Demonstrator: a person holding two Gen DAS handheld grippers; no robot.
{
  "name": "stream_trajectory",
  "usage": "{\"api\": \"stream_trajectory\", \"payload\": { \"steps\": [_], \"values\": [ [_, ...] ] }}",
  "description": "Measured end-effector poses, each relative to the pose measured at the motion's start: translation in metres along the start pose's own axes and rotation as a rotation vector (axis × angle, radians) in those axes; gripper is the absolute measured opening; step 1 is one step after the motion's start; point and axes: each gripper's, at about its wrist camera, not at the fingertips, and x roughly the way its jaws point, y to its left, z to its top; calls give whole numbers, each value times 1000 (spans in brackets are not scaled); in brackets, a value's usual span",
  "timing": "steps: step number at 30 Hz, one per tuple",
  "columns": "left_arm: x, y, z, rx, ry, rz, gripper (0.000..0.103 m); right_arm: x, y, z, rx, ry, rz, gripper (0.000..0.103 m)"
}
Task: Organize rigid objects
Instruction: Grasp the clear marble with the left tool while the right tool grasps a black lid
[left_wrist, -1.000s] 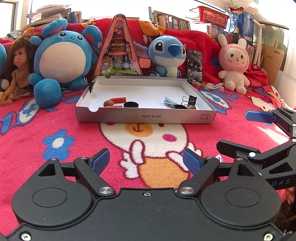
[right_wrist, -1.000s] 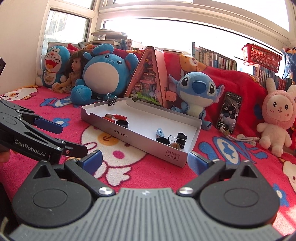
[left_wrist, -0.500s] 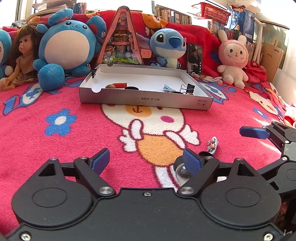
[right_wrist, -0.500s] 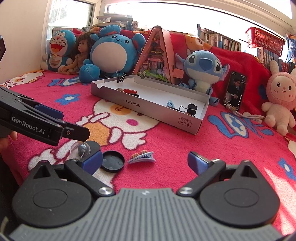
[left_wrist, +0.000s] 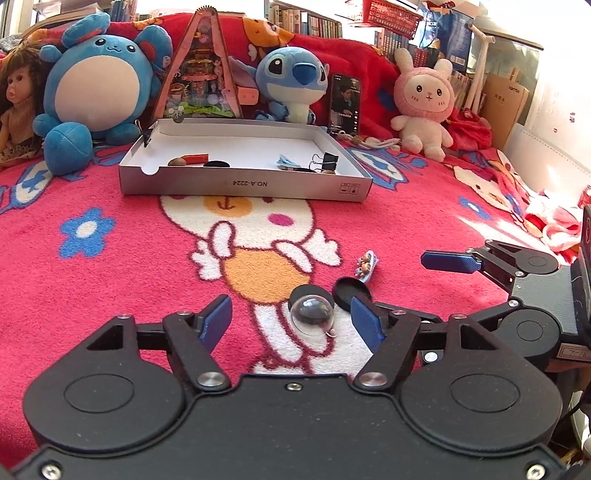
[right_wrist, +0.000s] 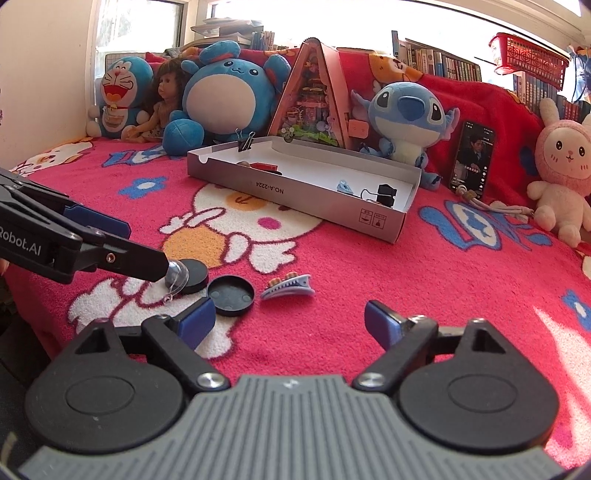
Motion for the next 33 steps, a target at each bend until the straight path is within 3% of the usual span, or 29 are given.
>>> {"api": "stream_trajectory", "payload": {
  "steps": [3,8,10,17,19,22,26,33],
  "values": [
    [5,-7,-2,20,19,-5,45,-2,-2,-2,5,5,7,87],
    [14,-11,-4,7,49,-29,33,-6,1,-5,10,1,22,84],
    [16,-13,-4,14,42,-7,27,-7,3,-5,16,2,38,80],
    [14,-3,1,-45,20,35,27,-3,14,-6,30,-7,63,69],
    [12,2,3,-55,13,52,27,-1,16,-5,42,-11,58,56],
    [11,9,5,-74,7,68,27,2,18,-3,53,-10,63,47],
    [12,15,6,-86,6,92,27,2,28,-2,20,-25,68,45],
    [12,18,5,-93,2,110,27,10,26,2,92,-15,31,40]
  ]
}}
